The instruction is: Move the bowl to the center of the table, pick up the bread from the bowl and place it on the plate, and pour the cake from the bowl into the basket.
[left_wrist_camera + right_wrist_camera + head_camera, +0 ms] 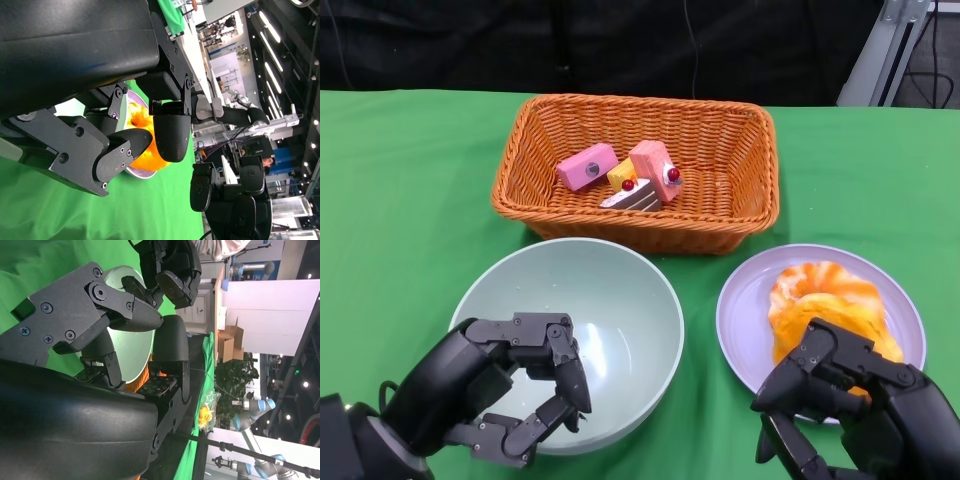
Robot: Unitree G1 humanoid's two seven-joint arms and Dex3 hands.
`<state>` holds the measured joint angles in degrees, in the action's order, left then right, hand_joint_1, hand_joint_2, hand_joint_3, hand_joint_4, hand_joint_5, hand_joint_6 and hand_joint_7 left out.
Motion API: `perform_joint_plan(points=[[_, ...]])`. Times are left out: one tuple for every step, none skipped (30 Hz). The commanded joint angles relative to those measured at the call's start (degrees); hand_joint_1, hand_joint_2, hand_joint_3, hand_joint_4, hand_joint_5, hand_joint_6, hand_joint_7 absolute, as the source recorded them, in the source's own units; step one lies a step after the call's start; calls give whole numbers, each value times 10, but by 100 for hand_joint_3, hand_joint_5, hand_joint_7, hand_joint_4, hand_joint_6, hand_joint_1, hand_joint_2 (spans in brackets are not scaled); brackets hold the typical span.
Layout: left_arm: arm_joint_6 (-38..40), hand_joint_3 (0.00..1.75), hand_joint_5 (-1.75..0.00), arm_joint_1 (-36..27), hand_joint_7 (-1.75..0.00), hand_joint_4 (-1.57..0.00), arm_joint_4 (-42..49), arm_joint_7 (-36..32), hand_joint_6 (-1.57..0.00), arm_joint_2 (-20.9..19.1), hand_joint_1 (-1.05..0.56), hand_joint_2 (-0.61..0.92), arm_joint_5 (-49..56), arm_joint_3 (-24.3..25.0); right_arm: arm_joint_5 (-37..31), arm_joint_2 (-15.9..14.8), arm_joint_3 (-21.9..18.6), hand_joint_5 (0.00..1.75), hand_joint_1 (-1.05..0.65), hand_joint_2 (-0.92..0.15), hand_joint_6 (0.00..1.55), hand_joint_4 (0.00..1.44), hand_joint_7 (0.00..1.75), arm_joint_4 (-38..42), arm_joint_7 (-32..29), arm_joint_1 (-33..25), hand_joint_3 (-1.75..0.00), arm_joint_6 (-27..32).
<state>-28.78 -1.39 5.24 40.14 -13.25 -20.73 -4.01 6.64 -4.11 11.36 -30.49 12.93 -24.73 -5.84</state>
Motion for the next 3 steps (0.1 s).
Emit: perform_joint_plan(points=[[9, 109, -162, -9, -129, -71, -8, 7, -74, -10, -10, 55, 4, 5, 4, -8, -4, 160, -20, -52, 66, 71, 136, -17, -4, -6, -100, 10], [10, 108, -161, -10, -128, -71, -9, 7, -74, -10, -10, 55, 5, 5, 3, -8, -4, 160, -19, -52, 66, 71, 136, -19, -4, -6, -100, 13], [12, 108, -161, -10, -128, -71, -10, 7, -75, -10, -11, 55, 5, 5, 4, -9, -3, 160, -18, -52, 66, 71, 136, -20, -4, -7, -100, 15]])
